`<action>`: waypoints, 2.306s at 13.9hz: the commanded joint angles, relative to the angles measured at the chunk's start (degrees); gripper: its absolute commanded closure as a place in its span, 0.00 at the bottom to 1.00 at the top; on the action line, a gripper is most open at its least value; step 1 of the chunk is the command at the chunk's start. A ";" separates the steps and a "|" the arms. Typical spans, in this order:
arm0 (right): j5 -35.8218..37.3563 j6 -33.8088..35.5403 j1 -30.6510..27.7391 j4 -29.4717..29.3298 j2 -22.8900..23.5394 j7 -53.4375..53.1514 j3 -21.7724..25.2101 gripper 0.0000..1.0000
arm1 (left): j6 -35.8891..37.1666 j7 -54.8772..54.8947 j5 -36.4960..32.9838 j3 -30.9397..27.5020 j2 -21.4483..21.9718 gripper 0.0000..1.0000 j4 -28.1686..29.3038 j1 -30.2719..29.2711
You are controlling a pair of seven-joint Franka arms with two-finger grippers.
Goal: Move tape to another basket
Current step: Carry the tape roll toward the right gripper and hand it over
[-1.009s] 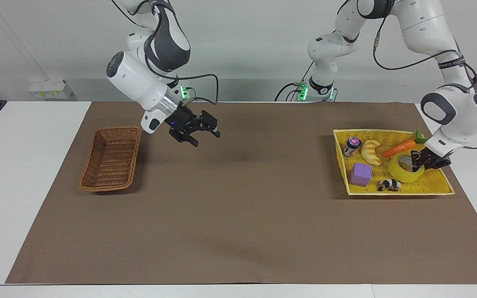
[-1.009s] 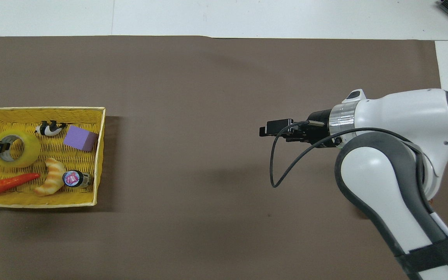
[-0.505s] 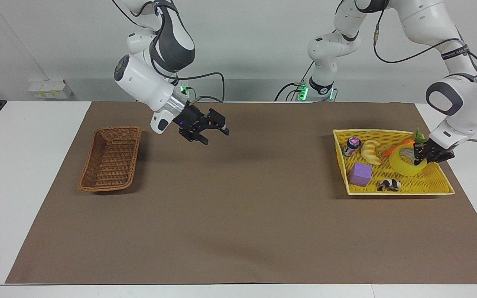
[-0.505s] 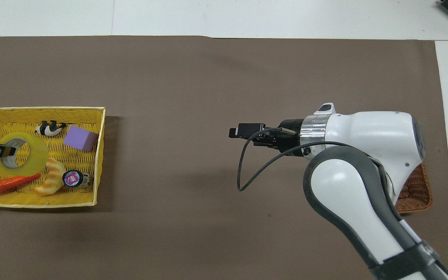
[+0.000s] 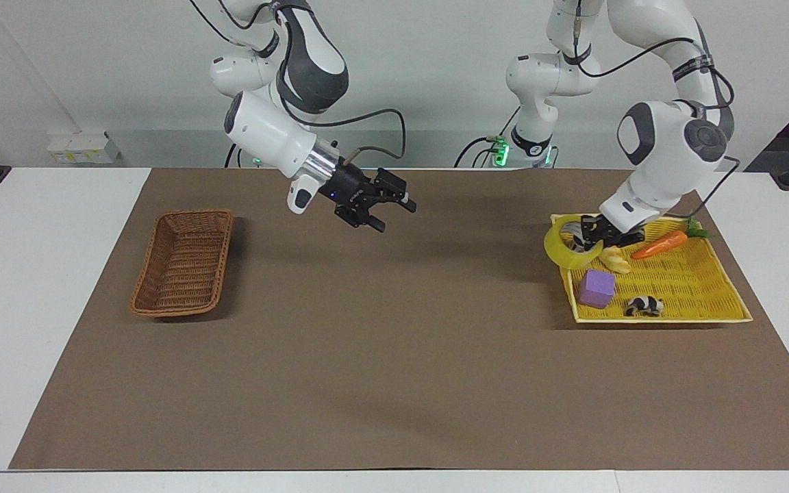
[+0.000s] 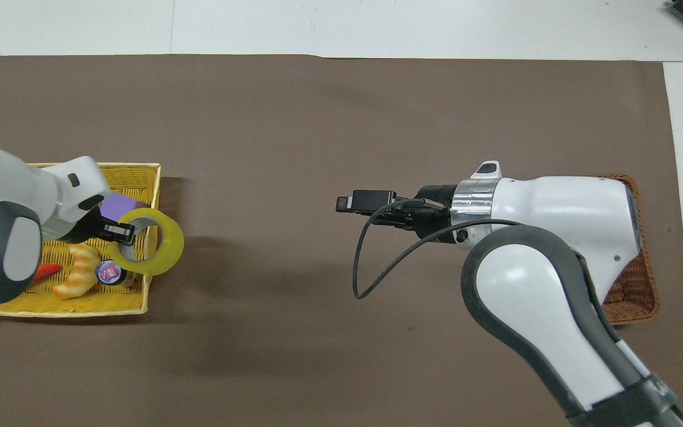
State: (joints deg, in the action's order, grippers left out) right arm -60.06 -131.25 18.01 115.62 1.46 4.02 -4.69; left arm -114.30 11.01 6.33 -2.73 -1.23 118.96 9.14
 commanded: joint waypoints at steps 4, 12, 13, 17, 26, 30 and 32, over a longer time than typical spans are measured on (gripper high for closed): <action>-1.37 0.12 0.00 1.19 -0.23 1.08 0.21 0.00 | -7.94 -15.82 6.93 -1.14 2.20 1.00 4.44 13.16; -0.76 -2.07 2.11 0.92 3.72 1.25 0.12 0.00 | -21.03 -30.43 17.92 -1.05 0.00 1.00 3.13 26.28; -0.76 -2.16 2.46 1.01 3.73 1.43 0.12 0.00 | -21.92 -31.74 18.36 -1.05 -0.52 1.00 2.08 26.89; 7.04 1.86 0.72 0.75 3.90 1.08 0.21 0.00 | -22.19 -33.78 22.30 -0.87 -3.34 1.00 -3.37 27.78; 10.58 3.81 0.09 -0.22 4.08 -2.44 0.12 1.00 | -23.42 -33.60 23.55 -0.70 -3.78 0.98 -4.87 29.18; 10.67 3.72 0.01 -2.85 5.66 -4.63 0.12 1.00 | -23.16 -33.95 23.55 -0.70 -3.78 0.67 -4.87 29.27; 10.84 3.64 0.09 -3.03 5.75 -5.33 0.12 1.00 | -23.16 -33.08 23.20 -0.79 -3.69 0.03 -5.66 29.10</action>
State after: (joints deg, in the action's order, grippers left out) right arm -50.15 -128.35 18.88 114.85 6.31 0.96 -4.11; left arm -137.15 -22.62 28.82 -2.67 -4.92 114.22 37.27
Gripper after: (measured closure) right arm 0.775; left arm 0.604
